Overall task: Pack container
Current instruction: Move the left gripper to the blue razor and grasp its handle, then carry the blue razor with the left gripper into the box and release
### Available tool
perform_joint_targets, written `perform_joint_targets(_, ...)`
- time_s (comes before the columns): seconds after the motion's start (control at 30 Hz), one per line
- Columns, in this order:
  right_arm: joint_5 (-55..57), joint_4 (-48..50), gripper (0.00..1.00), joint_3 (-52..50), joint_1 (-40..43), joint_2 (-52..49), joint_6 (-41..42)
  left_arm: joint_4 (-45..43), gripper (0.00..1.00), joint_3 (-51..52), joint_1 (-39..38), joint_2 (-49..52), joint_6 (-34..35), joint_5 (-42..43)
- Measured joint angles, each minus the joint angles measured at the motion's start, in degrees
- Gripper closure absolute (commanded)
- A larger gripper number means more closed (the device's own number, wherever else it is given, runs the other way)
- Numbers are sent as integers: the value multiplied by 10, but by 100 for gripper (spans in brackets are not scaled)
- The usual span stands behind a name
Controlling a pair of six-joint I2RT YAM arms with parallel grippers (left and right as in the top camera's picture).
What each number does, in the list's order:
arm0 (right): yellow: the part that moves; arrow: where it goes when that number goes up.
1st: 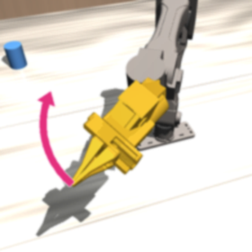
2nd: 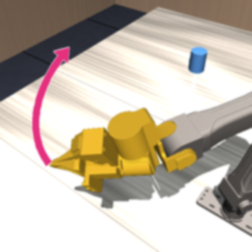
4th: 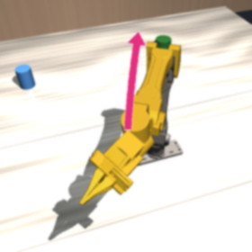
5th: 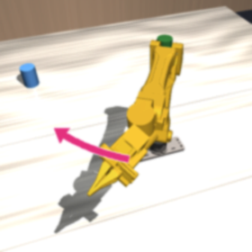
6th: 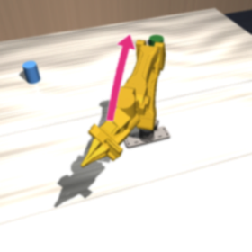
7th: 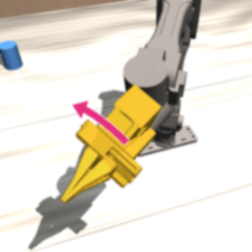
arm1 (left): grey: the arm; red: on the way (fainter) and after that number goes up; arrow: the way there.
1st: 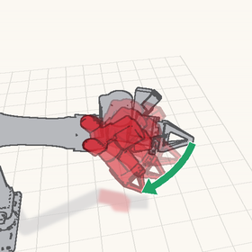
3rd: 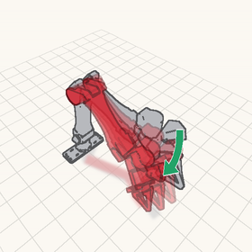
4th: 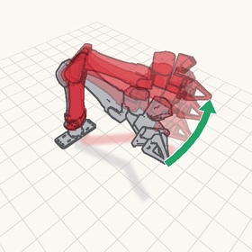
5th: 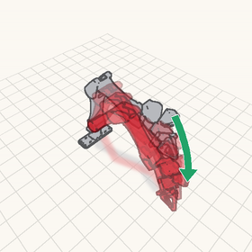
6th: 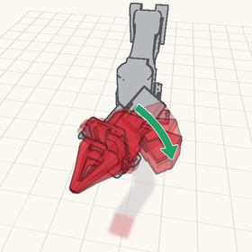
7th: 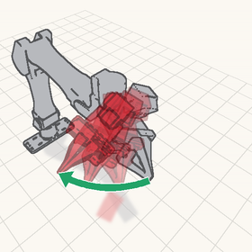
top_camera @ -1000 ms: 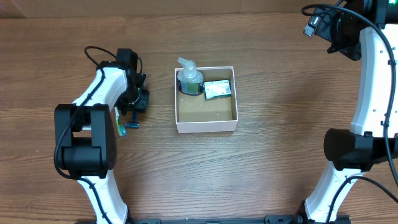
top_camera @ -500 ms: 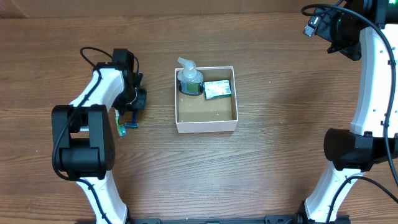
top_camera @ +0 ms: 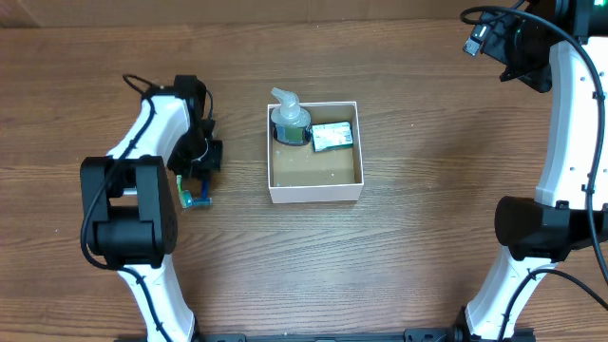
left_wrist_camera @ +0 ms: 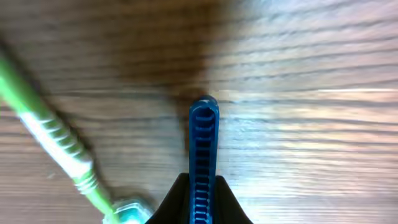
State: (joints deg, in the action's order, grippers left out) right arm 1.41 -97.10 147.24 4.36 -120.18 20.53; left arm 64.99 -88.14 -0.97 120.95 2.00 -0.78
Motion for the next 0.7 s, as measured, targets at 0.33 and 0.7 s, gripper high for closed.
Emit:
perform_joint_targets(0.33, 0, 0, 0, 0, 0, 0, 0, 155, 95, -298, -21, 5, -22, 75)
perform_joint_targets(0.7, 0, 0, 0, 0, 0, 0, 0, 233, 91, -436, -217, 5, -156, 104)
